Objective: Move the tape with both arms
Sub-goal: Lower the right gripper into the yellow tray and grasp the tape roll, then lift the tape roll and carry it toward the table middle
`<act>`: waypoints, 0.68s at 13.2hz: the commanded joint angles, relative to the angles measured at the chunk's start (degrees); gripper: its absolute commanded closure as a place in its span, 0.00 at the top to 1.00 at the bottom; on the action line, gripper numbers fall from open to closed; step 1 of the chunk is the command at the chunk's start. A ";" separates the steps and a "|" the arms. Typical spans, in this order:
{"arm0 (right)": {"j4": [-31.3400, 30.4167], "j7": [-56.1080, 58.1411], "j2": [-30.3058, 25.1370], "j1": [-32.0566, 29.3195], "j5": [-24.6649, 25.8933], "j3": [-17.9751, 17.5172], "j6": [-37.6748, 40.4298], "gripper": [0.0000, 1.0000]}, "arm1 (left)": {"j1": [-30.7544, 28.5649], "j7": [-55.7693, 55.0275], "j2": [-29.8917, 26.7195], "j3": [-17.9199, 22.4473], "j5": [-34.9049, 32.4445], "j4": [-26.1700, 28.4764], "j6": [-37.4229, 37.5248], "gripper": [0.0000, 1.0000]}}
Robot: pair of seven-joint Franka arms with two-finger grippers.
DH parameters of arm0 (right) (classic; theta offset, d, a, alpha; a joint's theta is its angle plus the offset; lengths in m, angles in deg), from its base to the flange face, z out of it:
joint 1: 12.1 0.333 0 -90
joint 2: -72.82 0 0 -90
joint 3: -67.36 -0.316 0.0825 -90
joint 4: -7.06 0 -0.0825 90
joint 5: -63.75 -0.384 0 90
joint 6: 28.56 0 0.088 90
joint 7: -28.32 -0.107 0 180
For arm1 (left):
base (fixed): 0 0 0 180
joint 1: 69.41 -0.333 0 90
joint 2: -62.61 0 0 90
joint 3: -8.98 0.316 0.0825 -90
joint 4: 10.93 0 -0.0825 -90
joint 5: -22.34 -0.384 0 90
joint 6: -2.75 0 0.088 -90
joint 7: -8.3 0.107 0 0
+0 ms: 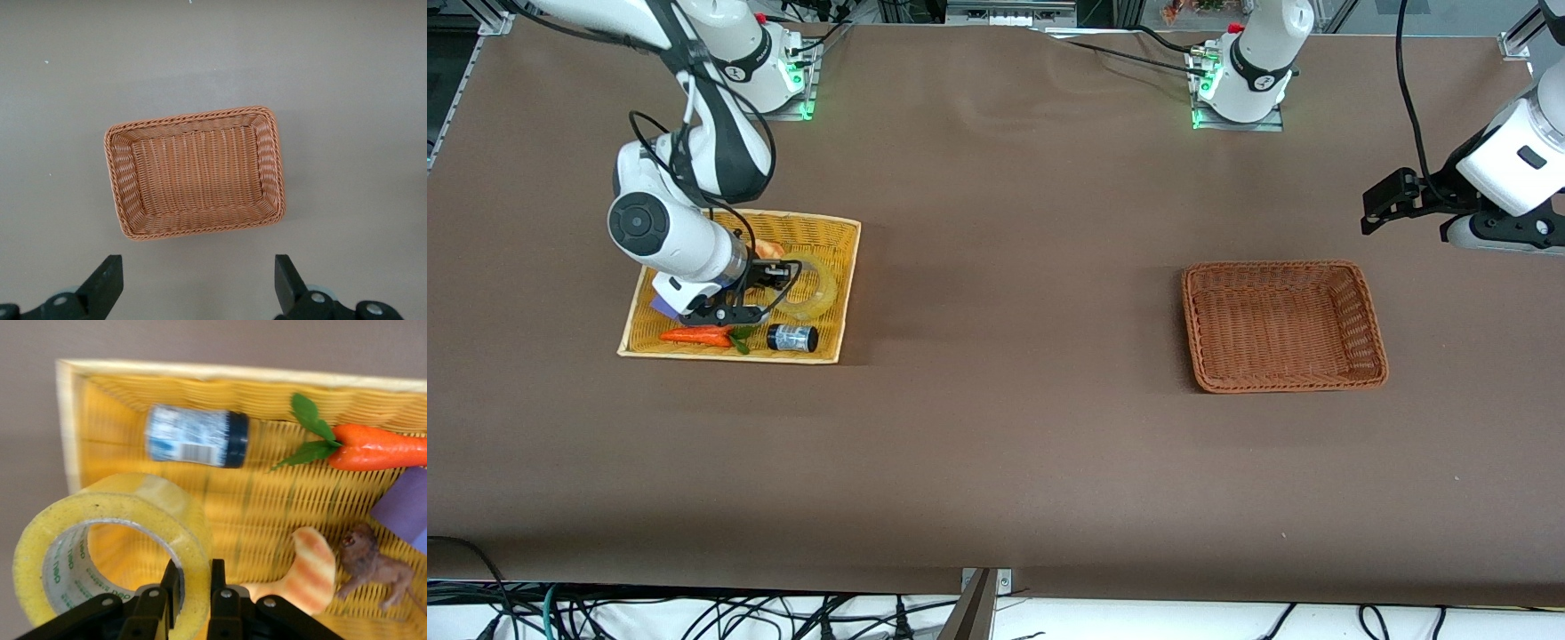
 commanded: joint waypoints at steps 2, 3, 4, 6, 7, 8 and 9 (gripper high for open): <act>6.39 -10.92 1.60 7.73 -0.50 -2.47 4.10 0.00 | -0.13 1.09 0.61 -0.19 -0.50 -1.67 1.41 1.00; 9.11 -15.83 3.96 10.65 -0.59 -2.47 3.84 0.00 | -0.04 1.09 0.61 -0.19 -0.50 -1.67 1.41 1.00; 12.35 -21.54 7.03 13.37 -0.50 -2.55 3.58 0.00 | -0.04 1.09 0.61 -0.19 -0.50 -1.67 1.49 1.00; 20.26 -32.96 13.79 20.57 -0.50 -2.56 3.40 0.00 | -0.04 1.09 0.61 -0.19 -0.50 -1.67 1.49 1.00; 24.65 -39.81 17.65 24.09 -0.33 -2.56 3.14 0.00 | -0.04 1.09 0.70 -0.19 -0.50 -1.67 1.49 1.00; 28.69 -45.18 21.17 26.91 -0.06 -2.47 2.09 0.00 | -0.04 1.00 1.05 -0.19 -0.50 -1.67 1.49 1.00; 31.69 -49.50 24.08 28.94 0.20 -2.55 0.60 0.00 | 0.05 1.09 1.23 -0.19 -0.58 -1.67 1.49 1.00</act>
